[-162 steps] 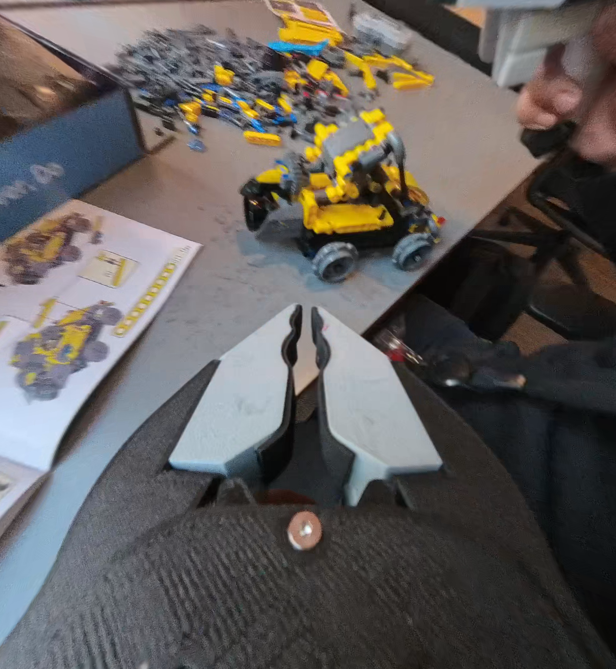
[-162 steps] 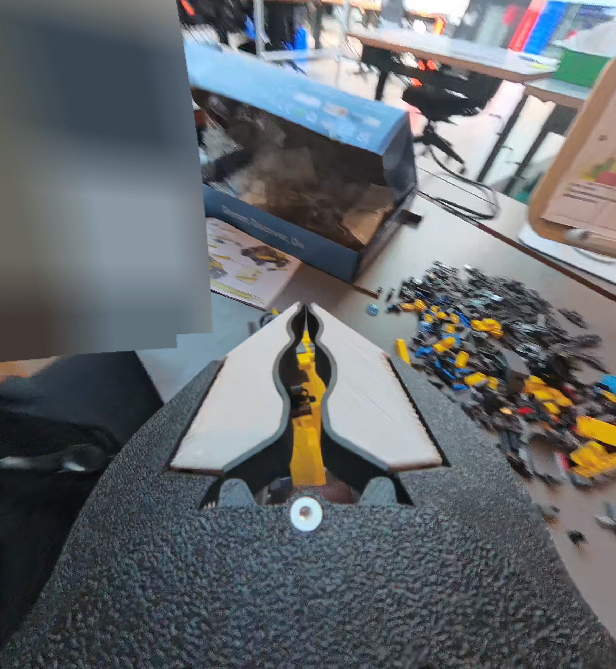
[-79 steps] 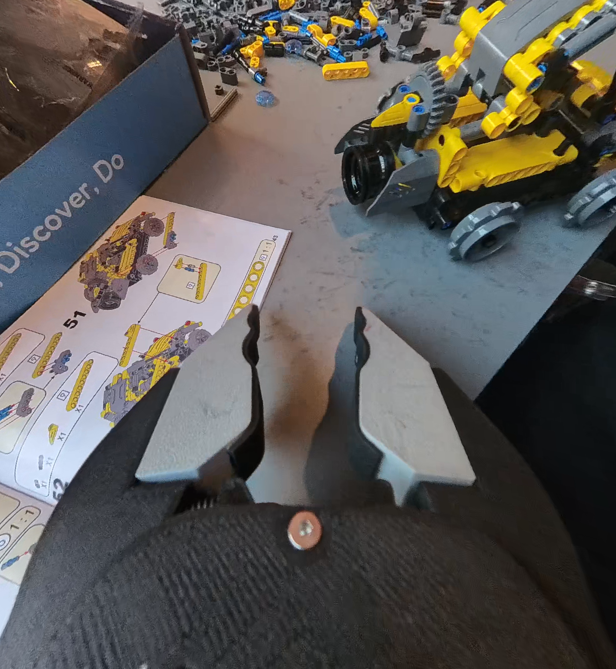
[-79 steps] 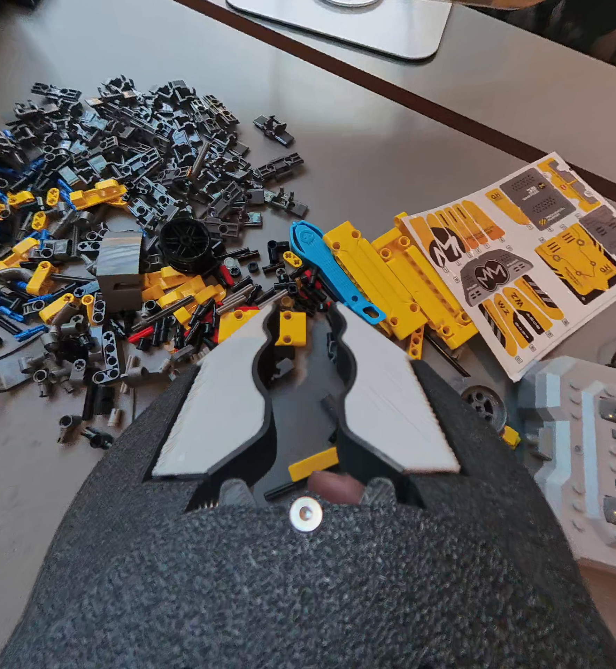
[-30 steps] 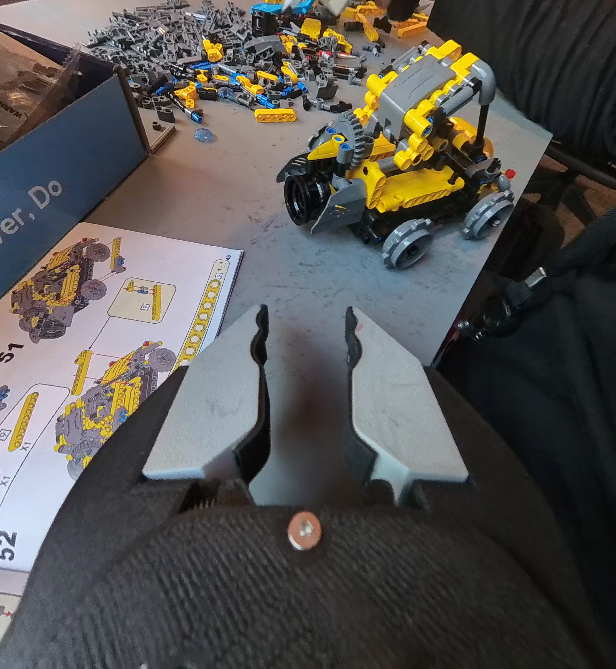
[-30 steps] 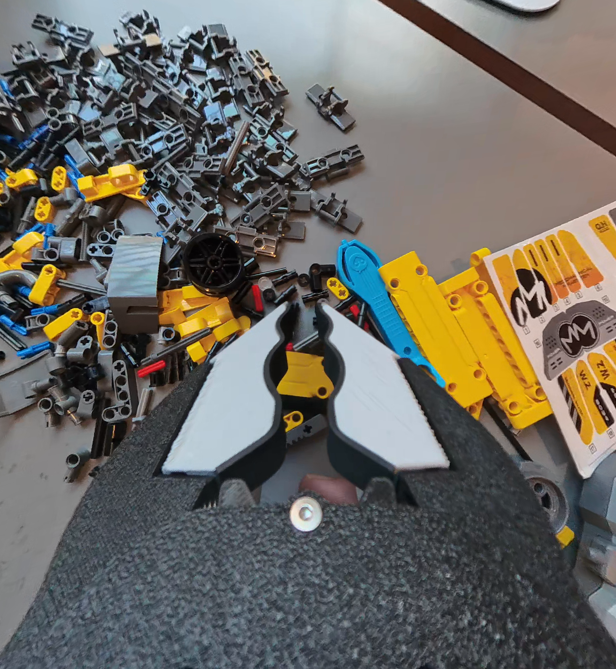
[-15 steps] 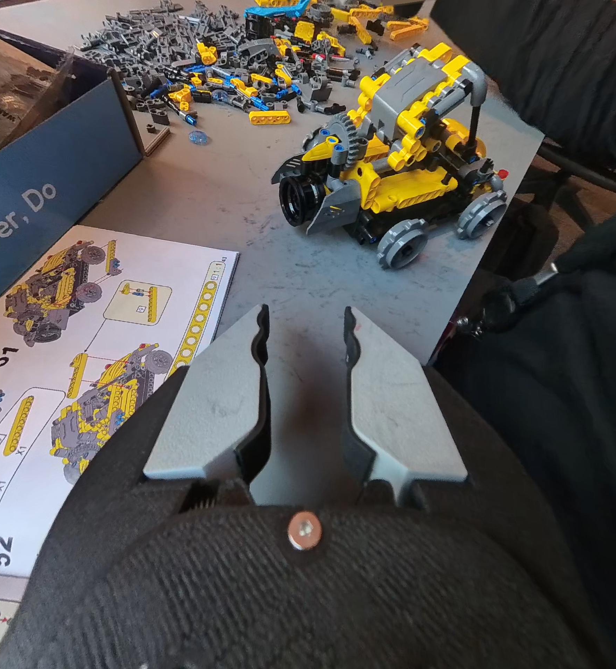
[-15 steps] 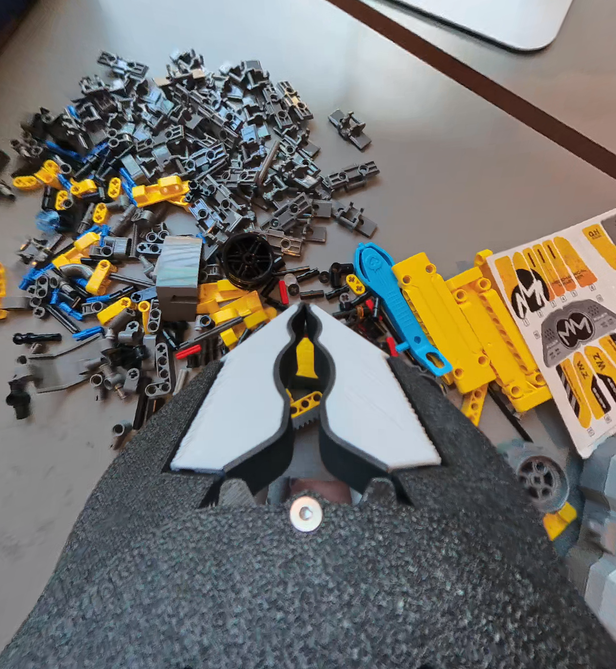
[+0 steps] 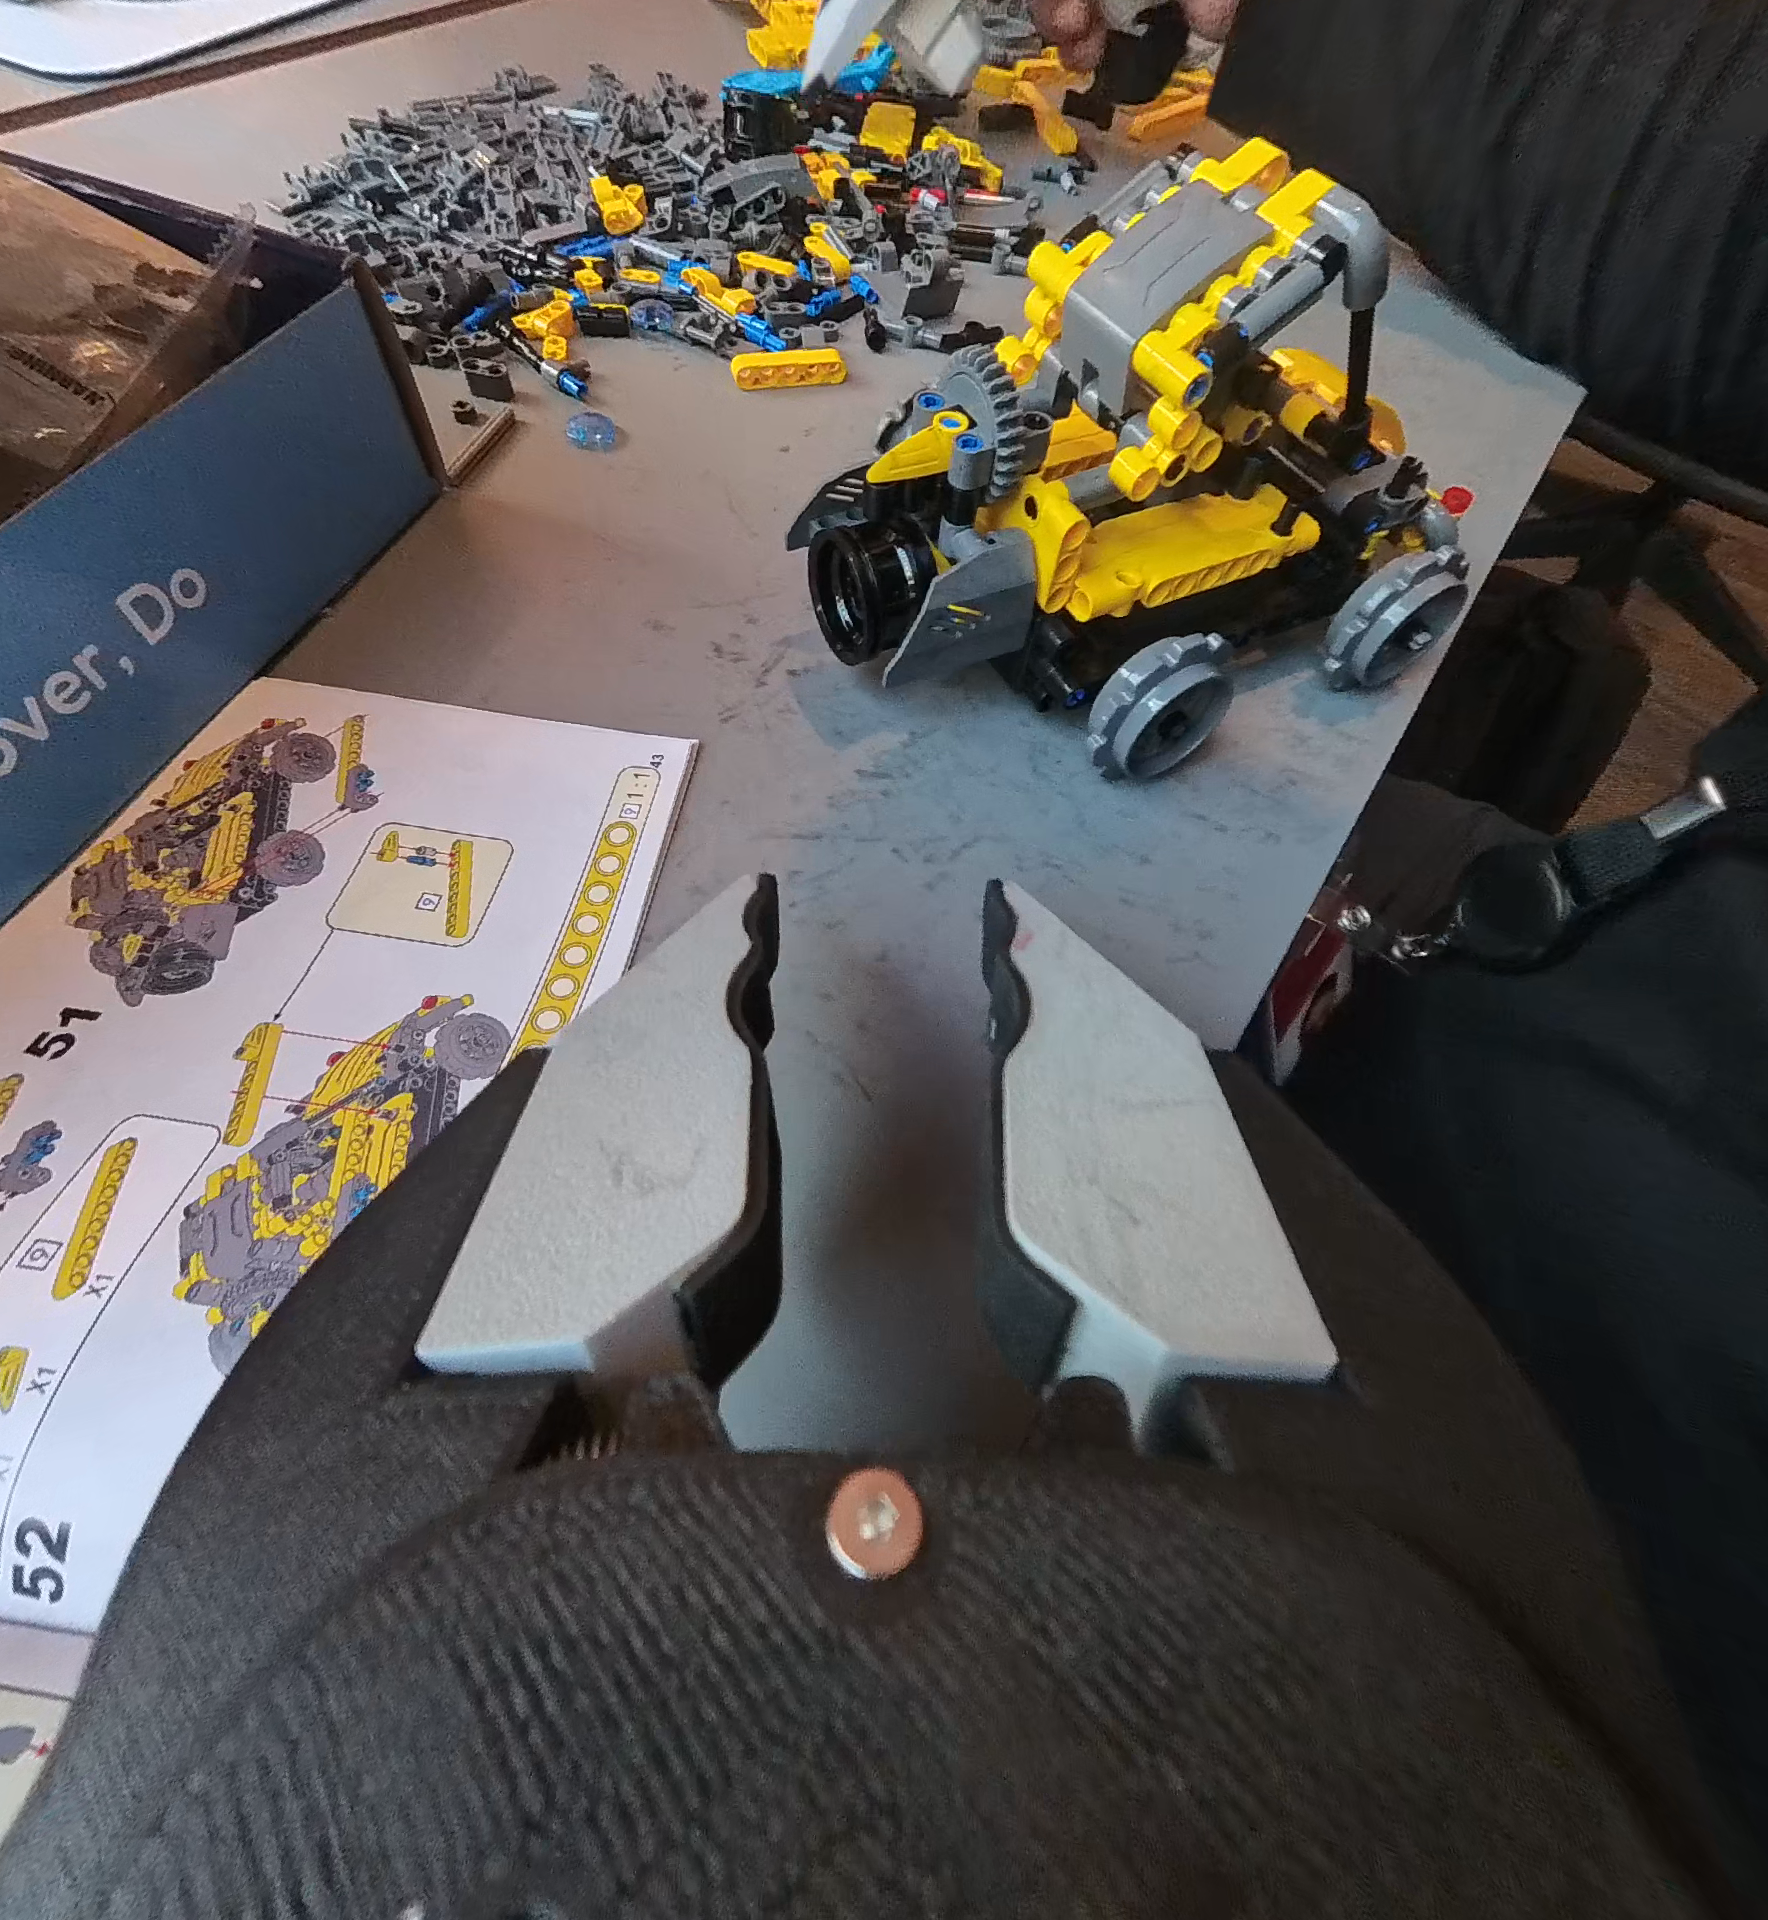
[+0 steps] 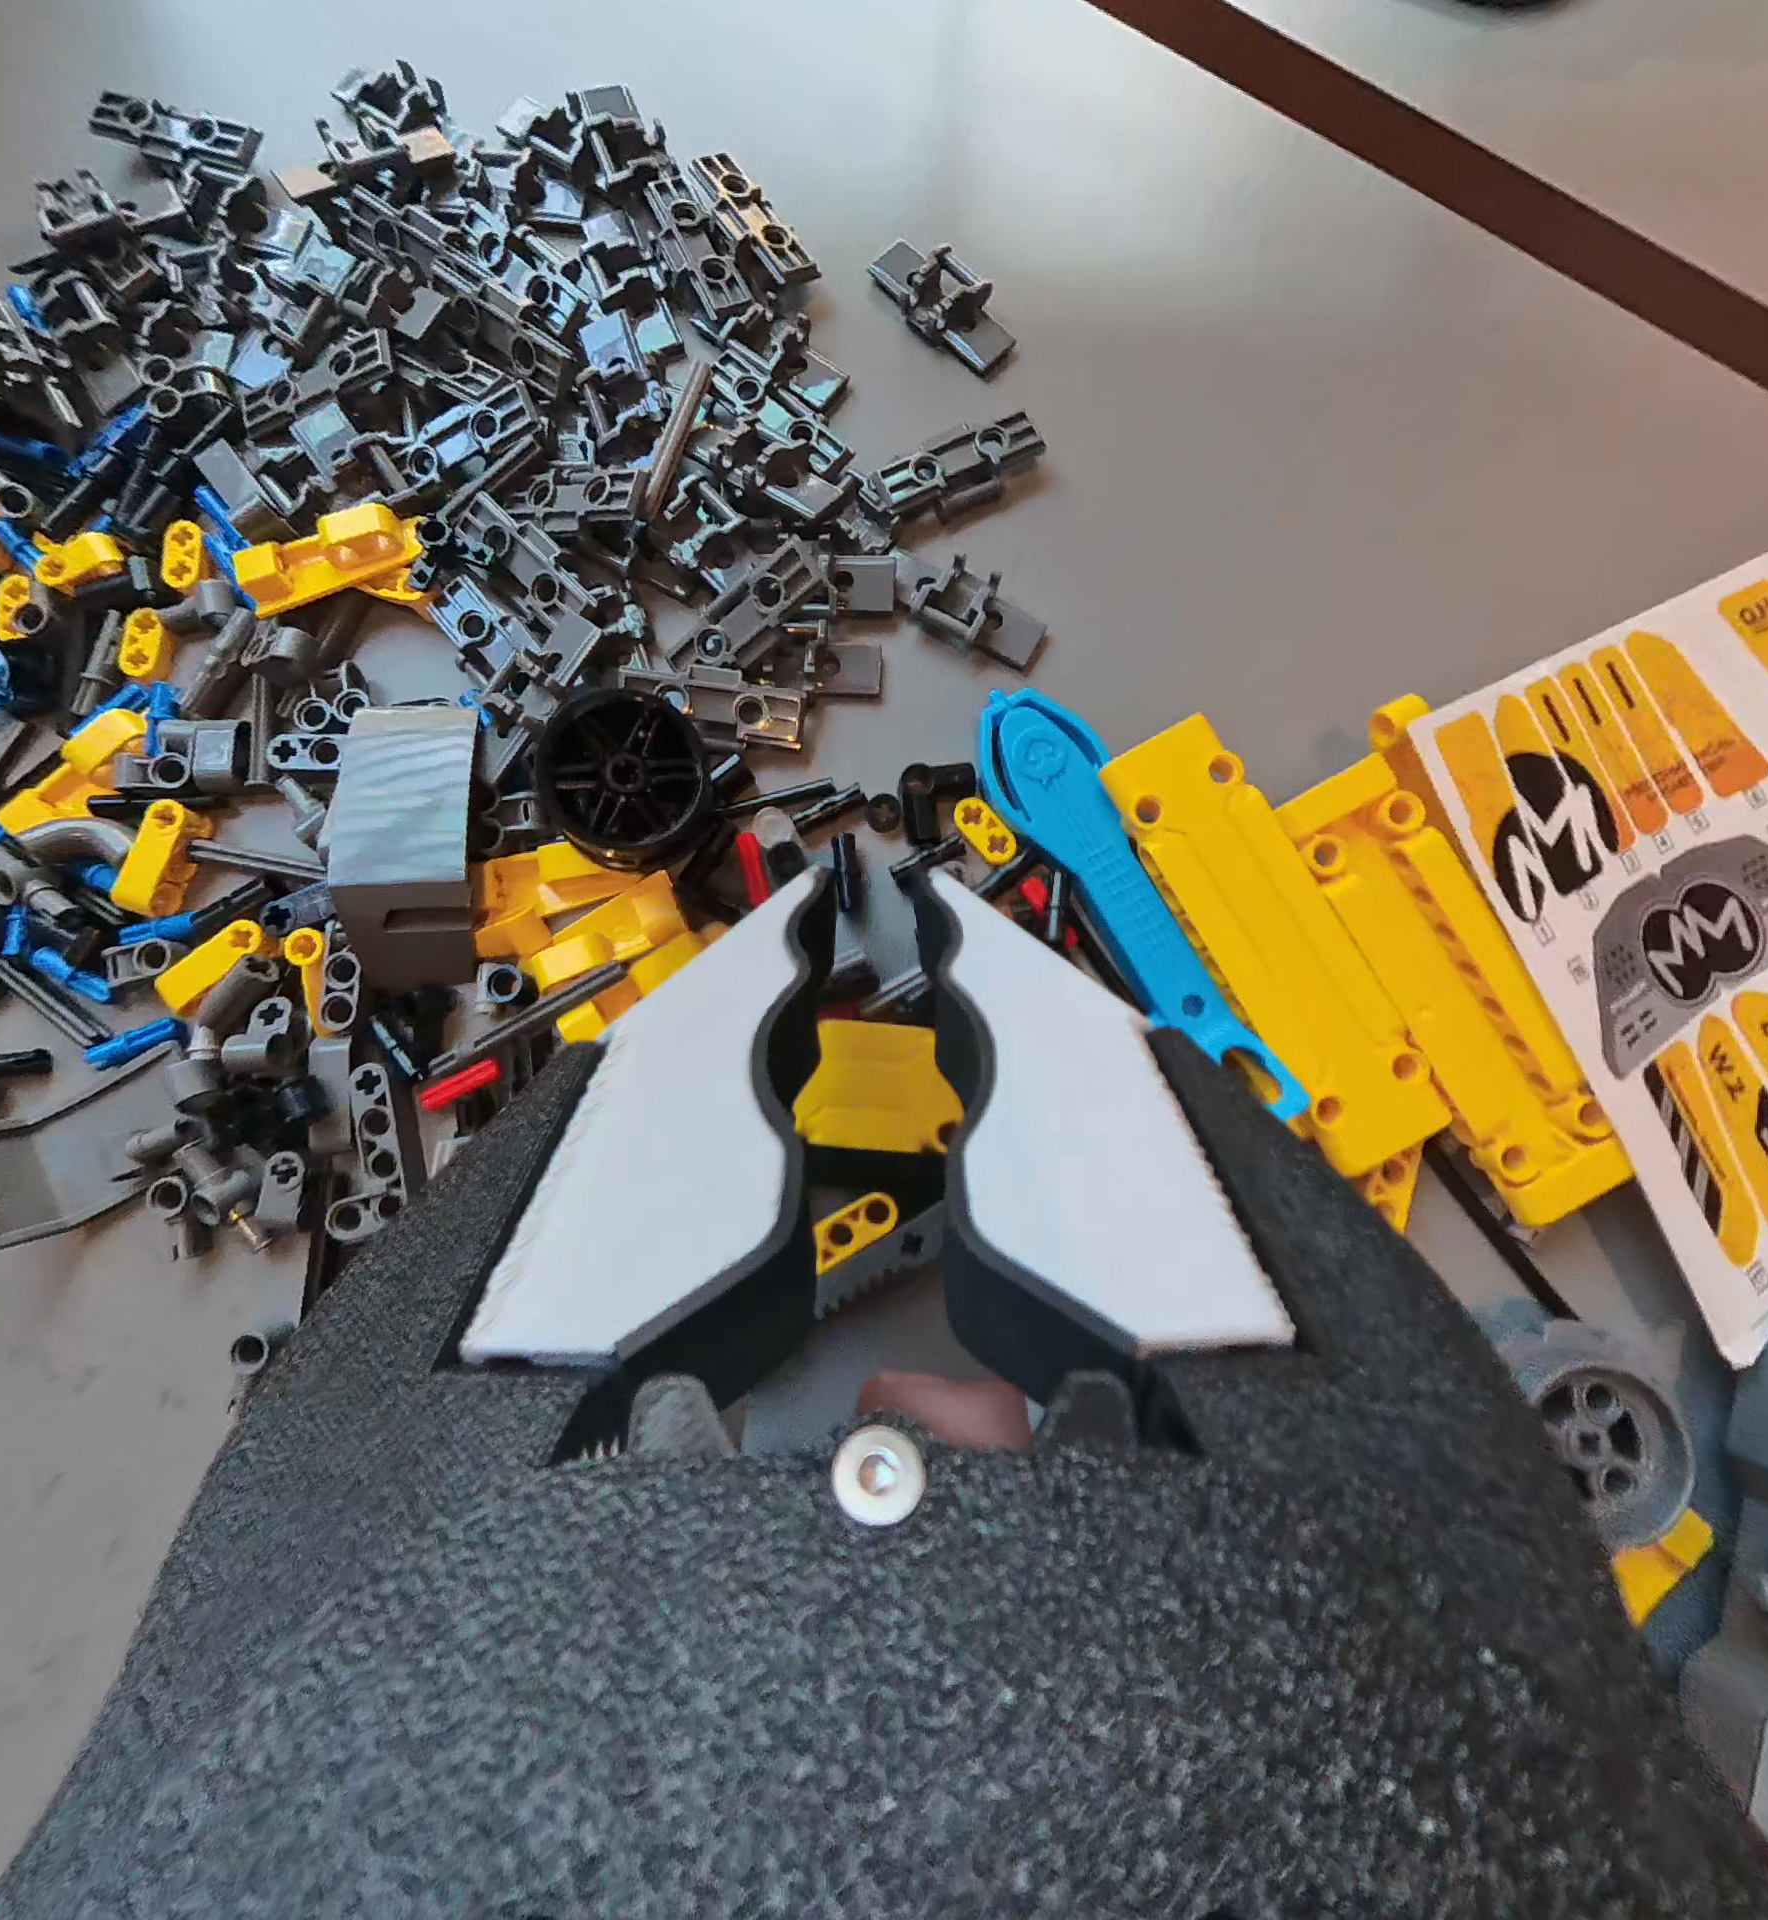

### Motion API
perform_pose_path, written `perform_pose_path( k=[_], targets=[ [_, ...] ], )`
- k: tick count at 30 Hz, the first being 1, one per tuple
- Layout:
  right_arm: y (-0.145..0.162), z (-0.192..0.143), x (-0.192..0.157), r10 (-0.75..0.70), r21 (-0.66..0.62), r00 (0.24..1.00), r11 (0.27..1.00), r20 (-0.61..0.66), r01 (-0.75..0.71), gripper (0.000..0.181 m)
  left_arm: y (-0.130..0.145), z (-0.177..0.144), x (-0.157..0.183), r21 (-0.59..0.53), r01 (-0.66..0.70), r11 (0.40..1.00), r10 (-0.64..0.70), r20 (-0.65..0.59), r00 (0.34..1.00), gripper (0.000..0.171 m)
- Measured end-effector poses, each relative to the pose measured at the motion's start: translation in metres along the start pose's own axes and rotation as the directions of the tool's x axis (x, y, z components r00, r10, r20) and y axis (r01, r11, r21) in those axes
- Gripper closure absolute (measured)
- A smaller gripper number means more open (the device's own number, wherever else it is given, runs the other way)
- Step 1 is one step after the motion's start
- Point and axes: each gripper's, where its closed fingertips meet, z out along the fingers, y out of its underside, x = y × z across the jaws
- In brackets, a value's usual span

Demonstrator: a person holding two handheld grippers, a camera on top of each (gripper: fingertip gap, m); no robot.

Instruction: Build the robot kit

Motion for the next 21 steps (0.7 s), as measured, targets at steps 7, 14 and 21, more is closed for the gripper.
perform_pose_path(
  k=[7, 14, 21],
  targets=[
    [0.002, 0.014, -0.003, -0.042, -0.042, 0.999, 0.998, 0.005, 0.043, 0.174, -0.001, 0.000, 0.002, 0.004, 0.004, 1.000, -0.004, -0.018, 1.000, 0.138],
    [0.005, 0.015, -0.003, -0.041, -0.036, 0.999, 0.998, 0.024, 0.042, 0.176, -0.004, 0.002, 0.011, 0.020, -0.021, 1.000, 0.022, -0.042, 0.999, 0.140],
    [-0.008, -0.019, -0.014, -0.002, 0.063, 0.998, 0.998, 0.058, -0.002, 0.177, -0.006, 0.001, 0.011, 0.037, -0.024, 0.999, 0.025, -0.042, 0.999, 0.141]
  ],
)
